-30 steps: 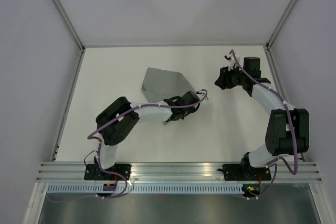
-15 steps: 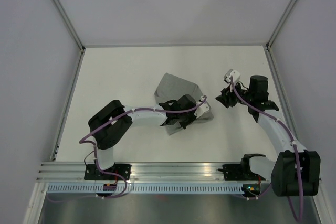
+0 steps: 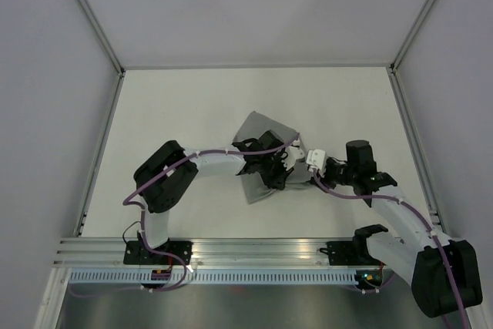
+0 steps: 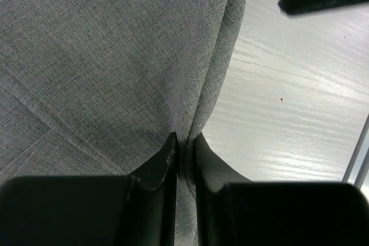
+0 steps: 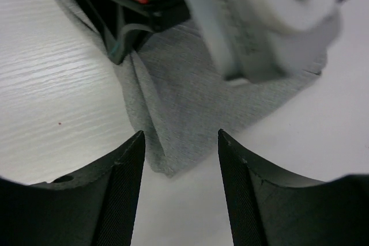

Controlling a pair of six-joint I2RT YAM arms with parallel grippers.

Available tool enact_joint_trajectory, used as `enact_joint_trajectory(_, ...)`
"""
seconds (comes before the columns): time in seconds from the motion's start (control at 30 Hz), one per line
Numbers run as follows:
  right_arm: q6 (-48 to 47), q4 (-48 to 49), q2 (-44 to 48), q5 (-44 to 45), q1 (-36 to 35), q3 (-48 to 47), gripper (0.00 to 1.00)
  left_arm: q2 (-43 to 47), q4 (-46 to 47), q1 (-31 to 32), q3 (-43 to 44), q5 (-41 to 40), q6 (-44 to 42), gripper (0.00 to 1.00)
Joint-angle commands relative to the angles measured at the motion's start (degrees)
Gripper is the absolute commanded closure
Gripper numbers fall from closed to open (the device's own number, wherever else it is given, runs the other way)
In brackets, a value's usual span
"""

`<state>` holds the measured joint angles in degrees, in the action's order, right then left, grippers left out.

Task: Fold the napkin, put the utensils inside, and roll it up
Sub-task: Roll the napkin with the utensil

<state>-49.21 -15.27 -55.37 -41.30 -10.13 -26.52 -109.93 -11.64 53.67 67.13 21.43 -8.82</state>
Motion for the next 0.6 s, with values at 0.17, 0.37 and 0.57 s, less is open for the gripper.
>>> enact_joint_trajectory(0.17,-6.1,4.5,1.2,4.6,-10.7,3.6,0.37,-6.9,-14.4,-1.5,-0.3,9.2,0.5,0.98)
enact_joint_trajectory(0.37,-5.7,11.1,1.6,12.7,-19.8,8.3,0.35,-9.2,-15.8,-2.0,1.2,11.0,0.1,0.98)
enact_joint_trajectory(0.57,-3.9,14.3,0.4,17.0,-25.5,9.9,0.34,-9.6,-16.4,-2.5,1.9,11.6,-0.2,0.98)
